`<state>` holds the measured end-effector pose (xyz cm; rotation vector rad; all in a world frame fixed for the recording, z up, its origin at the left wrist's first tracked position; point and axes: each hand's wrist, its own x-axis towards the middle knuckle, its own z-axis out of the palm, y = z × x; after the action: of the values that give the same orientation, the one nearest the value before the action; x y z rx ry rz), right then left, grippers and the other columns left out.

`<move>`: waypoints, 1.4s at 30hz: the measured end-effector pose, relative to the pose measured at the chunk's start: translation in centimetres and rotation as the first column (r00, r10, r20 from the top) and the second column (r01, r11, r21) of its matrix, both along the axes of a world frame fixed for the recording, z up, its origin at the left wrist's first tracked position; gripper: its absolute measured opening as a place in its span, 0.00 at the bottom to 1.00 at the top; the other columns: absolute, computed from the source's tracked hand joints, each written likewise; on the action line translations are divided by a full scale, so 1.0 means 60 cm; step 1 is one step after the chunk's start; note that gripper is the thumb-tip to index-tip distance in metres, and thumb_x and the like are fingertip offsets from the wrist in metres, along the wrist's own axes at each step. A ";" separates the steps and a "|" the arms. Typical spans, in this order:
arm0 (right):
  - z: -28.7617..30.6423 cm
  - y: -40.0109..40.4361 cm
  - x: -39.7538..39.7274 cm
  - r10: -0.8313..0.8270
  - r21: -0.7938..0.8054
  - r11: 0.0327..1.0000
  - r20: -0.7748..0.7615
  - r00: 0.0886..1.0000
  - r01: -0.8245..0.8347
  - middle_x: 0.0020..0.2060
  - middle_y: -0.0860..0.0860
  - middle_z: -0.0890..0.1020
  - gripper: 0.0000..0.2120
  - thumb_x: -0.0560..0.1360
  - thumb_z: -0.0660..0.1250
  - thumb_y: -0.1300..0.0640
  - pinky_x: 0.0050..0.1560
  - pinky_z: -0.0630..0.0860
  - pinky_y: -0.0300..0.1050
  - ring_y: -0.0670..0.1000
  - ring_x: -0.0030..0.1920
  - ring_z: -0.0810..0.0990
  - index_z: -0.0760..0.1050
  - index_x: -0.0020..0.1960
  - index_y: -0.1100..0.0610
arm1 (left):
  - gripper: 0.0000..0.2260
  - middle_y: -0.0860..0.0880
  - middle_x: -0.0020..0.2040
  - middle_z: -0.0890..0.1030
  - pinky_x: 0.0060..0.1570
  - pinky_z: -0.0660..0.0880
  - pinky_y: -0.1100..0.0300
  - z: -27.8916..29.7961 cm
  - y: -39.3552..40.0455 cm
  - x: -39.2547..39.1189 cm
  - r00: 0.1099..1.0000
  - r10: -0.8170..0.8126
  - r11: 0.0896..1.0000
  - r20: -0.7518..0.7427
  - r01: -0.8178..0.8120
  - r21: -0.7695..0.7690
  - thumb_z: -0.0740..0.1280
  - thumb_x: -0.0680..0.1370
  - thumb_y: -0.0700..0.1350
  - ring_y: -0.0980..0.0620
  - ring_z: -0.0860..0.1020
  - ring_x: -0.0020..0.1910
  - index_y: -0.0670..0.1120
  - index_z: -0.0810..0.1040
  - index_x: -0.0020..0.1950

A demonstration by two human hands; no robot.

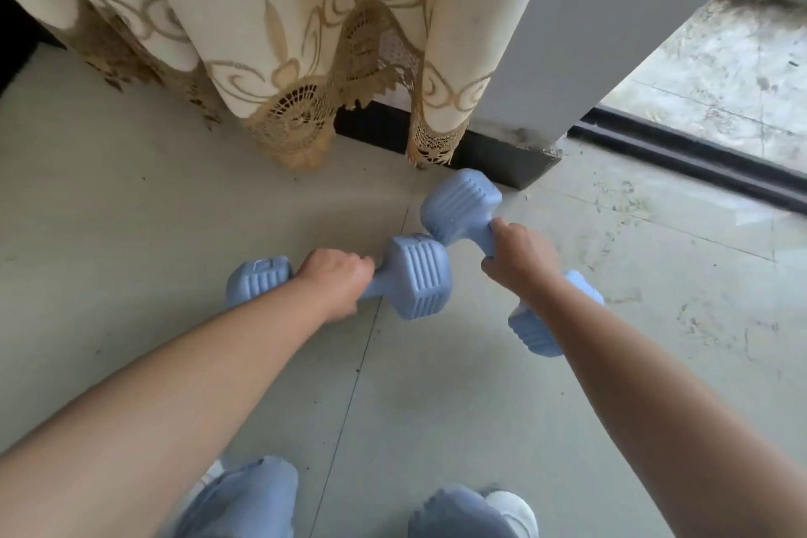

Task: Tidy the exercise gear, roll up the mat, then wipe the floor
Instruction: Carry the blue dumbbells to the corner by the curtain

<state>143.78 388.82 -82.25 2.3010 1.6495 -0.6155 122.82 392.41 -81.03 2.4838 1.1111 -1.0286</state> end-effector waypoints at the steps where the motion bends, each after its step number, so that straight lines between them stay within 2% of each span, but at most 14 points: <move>1: -0.007 0.010 0.003 0.008 0.007 1.000 -0.003 1.000 -0.008 0.48 0.59 0.77 0.12 0.73 0.61 0.63 0.38 0.65 0.45 0.61 0.45 0.76 0.68 0.56 0.61 | 0.16 0.44 0.63 0.75 0.56 0.73 0.53 -0.006 0.001 0.002 1.000 -0.014 1.000 0.003 0.014 0.000 0.63 0.77 0.42 0.43 0.75 0.63 0.42 0.68 0.64; 3: -0.017 0.030 0.007 0.027 0.020 0.999 -0.014 1.000 -0.027 0.52 0.59 0.78 0.12 0.73 0.60 0.64 0.39 0.64 0.45 0.62 0.50 0.77 0.68 0.56 0.62 | 0.16 0.44 0.63 0.75 0.55 0.73 0.53 -0.015 0.004 0.002 0.999 -0.034 0.999 -0.002 0.034 -0.009 0.63 0.78 0.41 0.43 0.75 0.63 0.41 0.68 0.64; 9: -0.037 0.084 -0.009 0.164 0.073 0.984 0.000 0.986 -0.164 0.53 0.60 0.78 0.14 0.73 0.61 0.64 0.43 0.64 0.45 0.62 0.53 0.77 0.68 0.59 0.60 | 0.15 0.43 0.62 0.76 0.52 0.73 0.53 -0.034 0.006 -0.016 0.996 -0.085 0.996 -0.036 0.084 -0.026 0.61 0.78 0.40 0.43 0.76 0.61 0.41 0.68 0.64; 12: -0.039 0.107 -0.025 0.219 0.058 0.974 0.013 0.976 -0.220 0.55 0.59 0.77 0.19 0.73 0.63 0.62 0.54 0.69 0.48 0.62 0.57 0.76 0.67 0.64 0.58 | 0.14 0.43 0.62 0.76 0.53 0.73 0.53 -0.040 0.008 -0.018 0.995 -0.086 0.996 -0.041 0.085 -0.025 0.60 0.79 0.41 0.43 0.75 0.62 0.41 0.68 0.64; 14: -0.038 0.123 -0.031 0.238 0.045 0.970 0.019 0.971 -0.238 0.57 0.59 0.77 0.21 0.73 0.63 0.62 0.58 0.68 0.51 0.61 0.59 0.75 0.67 0.65 0.58 | 0.14 0.43 0.62 0.76 0.52 0.73 0.54 -0.039 0.009 -0.019 0.995 -0.089 0.996 -0.038 0.088 -0.023 0.60 0.79 0.42 0.43 0.75 0.62 0.41 0.68 0.64; 24: -0.032 0.163 -0.056 0.259 0.040 0.965 0.018 0.966 -0.260 0.57 0.60 0.77 0.17 0.75 0.60 0.64 0.62 0.66 0.51 0.61 0.60 0.74 0.70 0.64 0.61 | 0.13 0.44 0.62 0.75 0.53 0.72 0.54 -0.040 0.010 -0.025 0.988 -0.143 0.990 -0.064 0.142 -0.021 0.57 0.80 0.40 0.44 0.74 0.62 0.40 0.68 0.64; 29: -0.035 0.149 -0.054 0.215 0.096 0.972 -0.007 0.977 -0.213 0.62 0.59 0.74 0.20 0.76 0.60 0.62 0.64 0.64 0.51 0.60 0.64 0.71 0.67 0.67 0.60 | 0.14 0.44 0.62 0.76 0.54 0.73 0.54 -0.040 0.009 -0.018 0.988 -0.134 0.991 -0.075 0.132 -0.031 0.59 0.80 0.45 0.43 0.75 0.61 0.41 0.69 0.64; 31: -0.032 0.130 -0.051 0.242 0.196 0.952 -0.016 0.970 -0.234 0.62 0.61 0.74 0.21 0.74 0.61 0.62 0.67 0.63 0.54 0.61 0.65 0.70 0.68 0.68 0.61 | 0.15 0.44 0.61 0.77 0.54 0.73 0.54 -0.036 0.012 -0.013 0.990 -0.118 0.993 -0.080 0.115 -0.039 0.61 0.79 0.46 0.43 0.76 0.61 0.42 0.70 0.63; 33: -0.031 0.102 -0.040 0.289 0.446 0.859 -0.020 0.957 -0.250 0.53 0.64 0.80 0.17 0.68 0.62 0.67 0.62 0.70 0.60 0.65 0.56 0.78 0.77 0.57 0.67 | 0.14 0.44 0.61 0.78 0.54 0.73 0.54 -0.030 0.016 -0.008 0.989 -0.118 0.993 -0.084 0.115 -0.040 0.62 0.79 0.46 0.43 0.77 0.60 0.42 0.71 0.62; 35: -0.029 0.064 -0.031 0.272 0.596 0.778 -0.037 0.962 -0.197 0.41 0.64 0.82 0.14 0.65 0.58 0.68 0.49 0.78 0.57 0.65 0.44 0.82 0.80 0.43 0.69 | 0.14 0.44 0.61 0.78 0.53 0.73 0.55 -0.026 0.015 -0.002 0.989 -0.124 0.992 -0.077 0.122 -0.037 0.62 0.78 0.46 0.43 0.77 0.60 0.43 0.72 0.62; 37: -0.029 0.014 -0.026 0.249 0.612 0.778 -0.092 0.964 -0.142 0.38 0.63 0.82 0.13 0.66 0.56 0.66 0.42 0.79 0.49 0.63 0.39 0.82 0.79 0.39 0.69 | 0.14 0.44 0.61 0.78 0.53 0.73 0.55 -0.024 0.011 0.012 0.989 -0.141 0.990 -0.050 0.140 -0.021 0.62 0.78 0.45 0.43 0.77 0.60 0.43 0.72 0.62; 40: -0.026 -0.054 -0.018 0.130 0.601 0.799 -0.231 0.964 0.036 0.36 0.62 0.82 0.13 0.69 0.57 0.64 0.36 0.78 0.44 0.61 0.35 0.82 0.79 0.40 0.68 | 0.13 0.44 0.60 0.78 0.52 0.74 0.55 -0.023 0.008 0.052 0.981 -0.193 0.981 0.015 0.193 0.016 0.62 0.78 0.45 0.42 0.77 0.60 0.43 0.72 0.61; 42: -0.023 -0.085 -0.013 0.008 0.543 0.816 -0.356 0.934 0.200 0.38 0.62 0.82 0.17 0.70 0.55 0.60 0.37 0.75 0.42 0.61 0.36 0.82 0.80 0.44 0.69 | 0.13 0.44 0.60 0.78 0.51 0.74 0.54 -0.023 0.007 0.084 0.969 -0.241 0.970 0.049 0.239 0.034 0.62 0.78 0.45 0.42 0.77 0.59 0.42 0.72 0.61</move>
<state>143.01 383.75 -83.64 2.8444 2.1253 -0.6364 127.85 392.84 -82.41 2.7010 0.8288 -1.0070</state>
